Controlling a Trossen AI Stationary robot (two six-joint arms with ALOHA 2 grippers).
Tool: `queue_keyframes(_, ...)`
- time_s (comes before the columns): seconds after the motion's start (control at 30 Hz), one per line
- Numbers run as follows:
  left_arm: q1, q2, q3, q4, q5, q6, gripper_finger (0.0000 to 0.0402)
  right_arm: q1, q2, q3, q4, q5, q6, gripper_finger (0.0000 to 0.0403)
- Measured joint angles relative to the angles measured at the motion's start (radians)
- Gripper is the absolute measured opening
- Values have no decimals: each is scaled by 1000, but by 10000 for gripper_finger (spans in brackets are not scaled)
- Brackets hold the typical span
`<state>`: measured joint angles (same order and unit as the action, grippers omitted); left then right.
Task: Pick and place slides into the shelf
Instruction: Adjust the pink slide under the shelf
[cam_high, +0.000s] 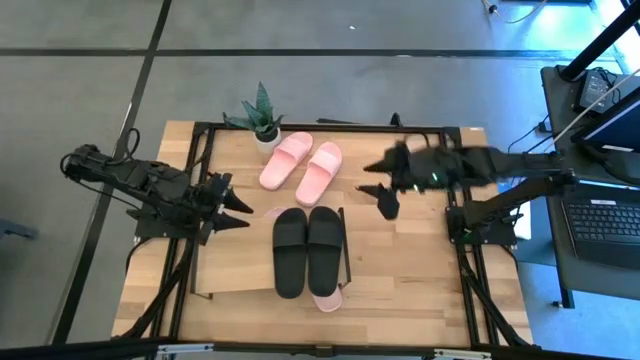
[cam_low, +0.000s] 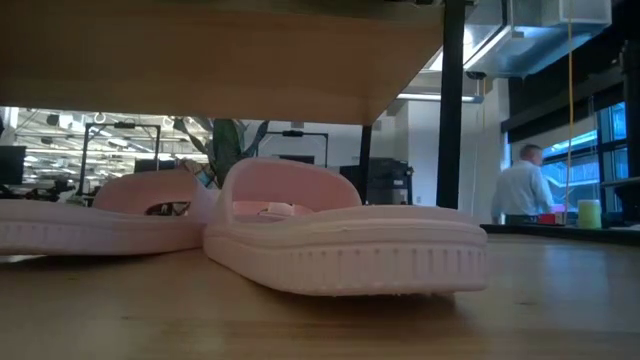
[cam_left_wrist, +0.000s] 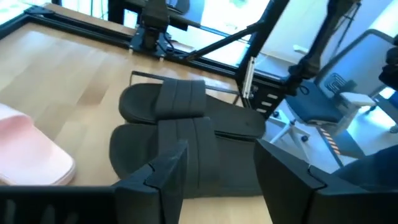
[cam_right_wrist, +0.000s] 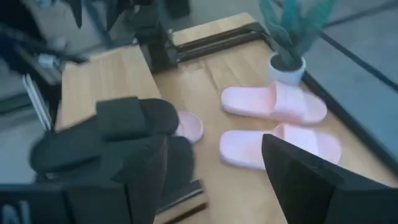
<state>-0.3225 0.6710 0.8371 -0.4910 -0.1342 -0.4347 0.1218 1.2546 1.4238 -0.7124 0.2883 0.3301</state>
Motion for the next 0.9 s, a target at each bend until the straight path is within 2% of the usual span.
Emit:
queue_keyframes(0.13,-11,-22,0,-22,55,-2,173,177,-6,-61,-7,184,238,259)
queue_keyframes(0.4,-53,-45,0,-60,270,-9,173,476,142,-134,65,202,656,259)
queue_keyframes(0.57,-81,-64,0,-69,287,-3,173,626,277,-73,63,248,862,259)
queue_keyframes(0.73,-104,-79,0,-82,286,-2,173,719,420,7,68,254,1071,259)
queue_keyframes(0.9,-111,-79,0,-82,285,-1,173,733,615,78,75,275,1230,259)
